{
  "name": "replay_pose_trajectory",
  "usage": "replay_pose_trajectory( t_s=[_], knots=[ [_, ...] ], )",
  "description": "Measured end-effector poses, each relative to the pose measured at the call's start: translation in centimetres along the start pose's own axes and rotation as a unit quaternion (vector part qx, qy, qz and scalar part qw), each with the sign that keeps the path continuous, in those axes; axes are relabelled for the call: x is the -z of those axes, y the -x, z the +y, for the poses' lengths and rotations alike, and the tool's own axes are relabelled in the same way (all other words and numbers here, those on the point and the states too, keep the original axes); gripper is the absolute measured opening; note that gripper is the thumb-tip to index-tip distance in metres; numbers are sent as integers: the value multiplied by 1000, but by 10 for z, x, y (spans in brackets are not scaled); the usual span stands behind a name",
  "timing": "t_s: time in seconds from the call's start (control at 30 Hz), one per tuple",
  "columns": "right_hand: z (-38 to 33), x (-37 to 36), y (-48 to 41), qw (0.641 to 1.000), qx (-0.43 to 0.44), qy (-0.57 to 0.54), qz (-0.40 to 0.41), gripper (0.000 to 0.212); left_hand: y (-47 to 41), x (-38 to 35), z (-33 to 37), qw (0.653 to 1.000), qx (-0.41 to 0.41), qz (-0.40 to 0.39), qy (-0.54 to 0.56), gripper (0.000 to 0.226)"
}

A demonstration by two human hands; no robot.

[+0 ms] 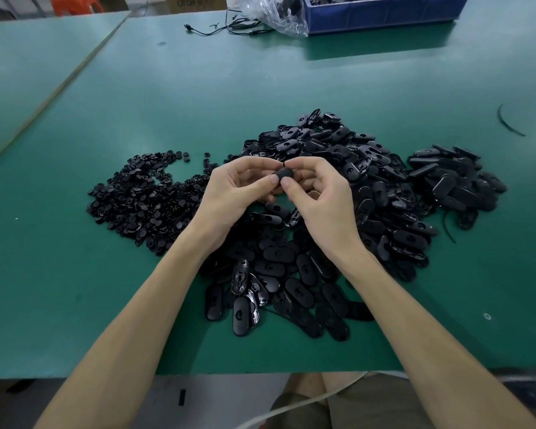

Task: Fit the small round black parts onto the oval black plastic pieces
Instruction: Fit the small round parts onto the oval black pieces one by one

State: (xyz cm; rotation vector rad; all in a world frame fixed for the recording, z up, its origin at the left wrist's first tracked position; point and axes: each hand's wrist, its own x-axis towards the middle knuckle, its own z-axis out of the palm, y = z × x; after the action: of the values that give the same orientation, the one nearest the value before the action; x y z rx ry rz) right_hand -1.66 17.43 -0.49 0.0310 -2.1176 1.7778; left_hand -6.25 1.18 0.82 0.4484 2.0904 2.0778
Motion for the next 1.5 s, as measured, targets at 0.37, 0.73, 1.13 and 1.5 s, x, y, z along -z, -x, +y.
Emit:
replay_pose_trajectory(
  t_s=[0.37,0.73,1.13,1.5],
  knots=[
    [-1,0,-2,999,-25,-15,28,16,-1,0,5,998,-1,57,-3,20],
    [-1,-2,-2,988,-37,144,-49,34,-40,-86,70,981,-31,-108,-156,16],
    [16,-5,-4,996,-52,46,-58,26,-82,-192,42,973,38,-140,-180,15],
    [12,3,7,981,-25,140,-135,34,-52,-147,55,973,-63,-113,-192,26]
  ],
)
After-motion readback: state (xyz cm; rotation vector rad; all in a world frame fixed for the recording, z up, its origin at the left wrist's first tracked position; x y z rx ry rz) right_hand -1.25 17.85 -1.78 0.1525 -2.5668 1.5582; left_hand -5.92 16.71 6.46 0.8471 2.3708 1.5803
